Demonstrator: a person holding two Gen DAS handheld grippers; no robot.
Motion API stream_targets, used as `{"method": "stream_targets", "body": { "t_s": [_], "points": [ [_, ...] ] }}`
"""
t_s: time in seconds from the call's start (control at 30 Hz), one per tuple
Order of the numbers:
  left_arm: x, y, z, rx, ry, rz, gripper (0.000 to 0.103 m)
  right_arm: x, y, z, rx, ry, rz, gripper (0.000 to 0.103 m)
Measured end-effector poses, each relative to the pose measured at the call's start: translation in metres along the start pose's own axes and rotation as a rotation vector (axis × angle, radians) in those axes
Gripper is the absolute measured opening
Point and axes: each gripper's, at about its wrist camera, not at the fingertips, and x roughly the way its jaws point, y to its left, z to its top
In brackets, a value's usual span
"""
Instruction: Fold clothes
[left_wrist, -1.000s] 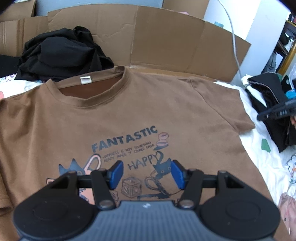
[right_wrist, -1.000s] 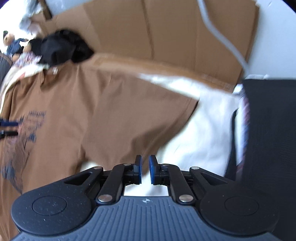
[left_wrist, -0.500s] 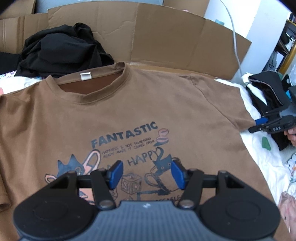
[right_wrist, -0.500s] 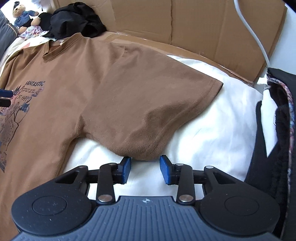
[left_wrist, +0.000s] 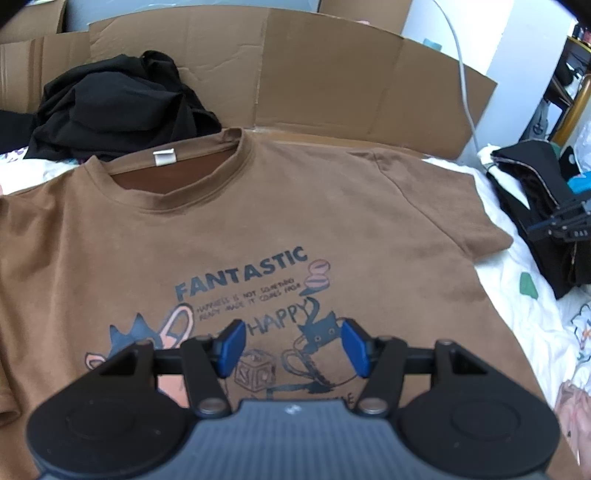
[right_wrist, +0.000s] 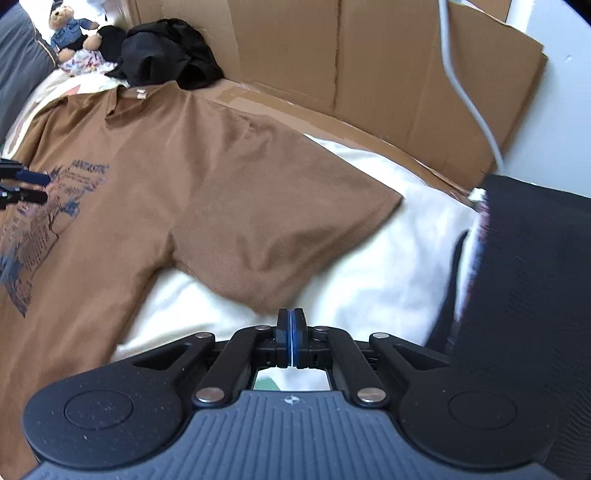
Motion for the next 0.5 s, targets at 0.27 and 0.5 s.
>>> {"method": "stream_targets", "body": {
  "t_s": [0.27,0.5],
  "points": [
    [0.007,-0.008,0.003,0.014,0.015,-0.010,0.061,0.029,0.014,-0.008,-0.043,0.029,0.017,0.028],
    [0.011,-0.006,-0.001,0.010,0.026,-0.008,0.062,0.038,0.019,-0.007,-0.041,-0.021,0.014,0.036]
  ]
}}
